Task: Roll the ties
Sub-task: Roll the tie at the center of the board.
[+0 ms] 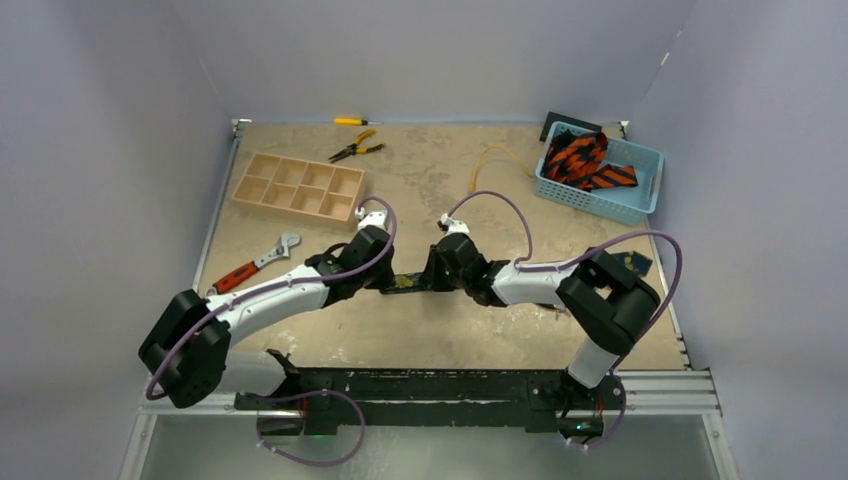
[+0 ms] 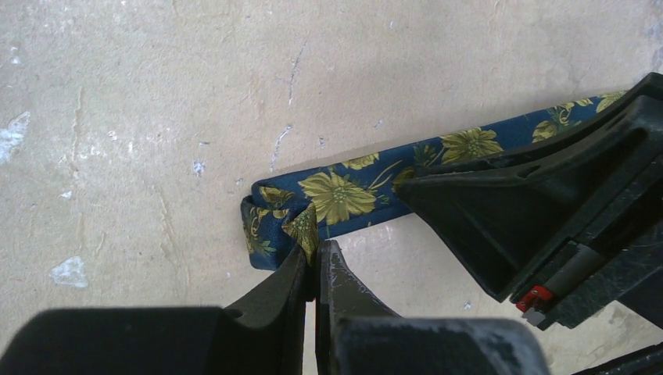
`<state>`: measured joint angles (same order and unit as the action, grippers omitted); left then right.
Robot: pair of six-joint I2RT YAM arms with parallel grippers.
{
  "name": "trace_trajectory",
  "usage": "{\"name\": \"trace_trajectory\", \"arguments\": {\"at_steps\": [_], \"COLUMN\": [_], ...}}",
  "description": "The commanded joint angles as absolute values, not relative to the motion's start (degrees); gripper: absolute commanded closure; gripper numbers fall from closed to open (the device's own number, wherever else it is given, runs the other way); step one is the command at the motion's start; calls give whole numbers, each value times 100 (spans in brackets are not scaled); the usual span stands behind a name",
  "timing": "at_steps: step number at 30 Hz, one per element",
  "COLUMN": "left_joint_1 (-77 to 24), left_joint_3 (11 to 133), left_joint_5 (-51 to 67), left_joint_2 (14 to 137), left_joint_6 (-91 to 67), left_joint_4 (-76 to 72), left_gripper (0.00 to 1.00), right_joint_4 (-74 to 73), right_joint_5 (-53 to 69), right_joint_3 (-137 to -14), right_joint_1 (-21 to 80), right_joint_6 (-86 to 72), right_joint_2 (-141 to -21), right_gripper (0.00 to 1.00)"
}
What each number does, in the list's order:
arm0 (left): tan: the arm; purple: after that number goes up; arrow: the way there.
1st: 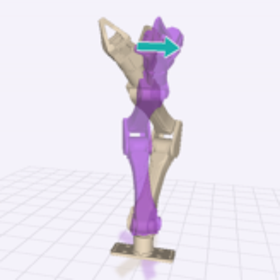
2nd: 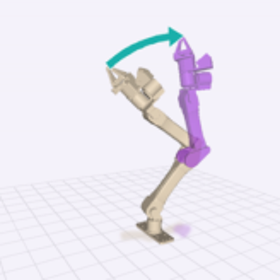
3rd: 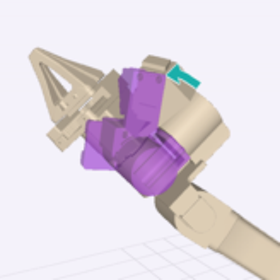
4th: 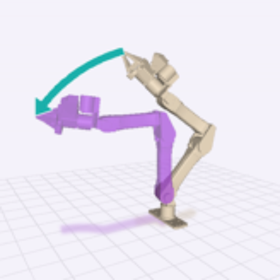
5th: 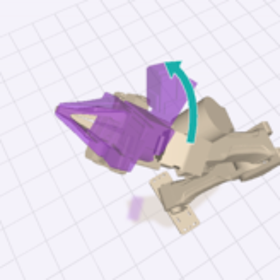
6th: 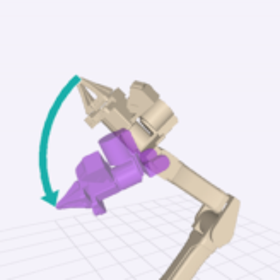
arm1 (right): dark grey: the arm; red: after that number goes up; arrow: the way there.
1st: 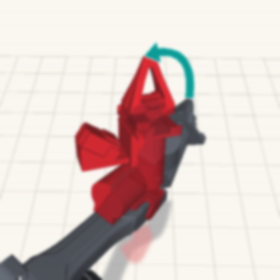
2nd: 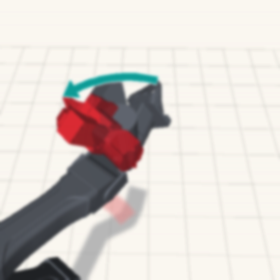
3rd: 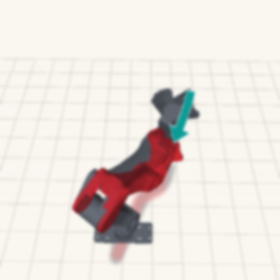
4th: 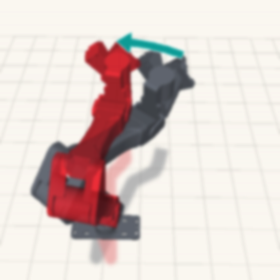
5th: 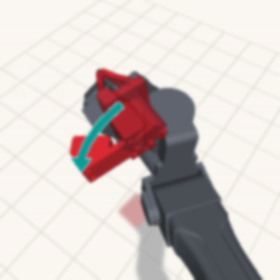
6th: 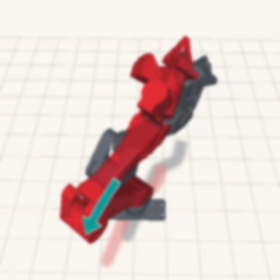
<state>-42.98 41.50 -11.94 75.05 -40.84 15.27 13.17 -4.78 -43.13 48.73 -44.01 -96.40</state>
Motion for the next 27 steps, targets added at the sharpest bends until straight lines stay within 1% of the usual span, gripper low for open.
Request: {"name": "trace_trajectory", "arguments": {"at_steps": [1,13,18,21,24,27], "left_joint_1": [-4431,-4883,-4937,-4957,-4966,-4966], "left_joint_3": [4541,5102,5125,5156,5163,5159], "left_joint_5": [-1365,-1608,-1584,-1573,-1573,-1573], "left_joint_2": [7659,8788,9008,9088,9129,9150], "left_joint_6": [-3975,-3841,-3866,-3872,-3886,-3898], "left_joint_4": [1485,1465,1342,1306,1273,1248], "left_gripper": [100,100,100,93,89,86], "right_joint_4": [1547,1657,1595,1536,1461,1388], "right_joint_5": [-396,-473,-536,-583,-655,-715], "right_joint_3": [-4293,-4039,-3919,-3823,-3756,-3706], "right_joint_1": [4896,4896,4896,4896,4896,4896], "right_joint_6": [-4279,-4298,-4307,-4324,-4324,-4324], "right_joint_2": [-9763,-9671,-9370,-9149,-8940,-8745], "right_gripper": [79,79,76,71,67,66]}}
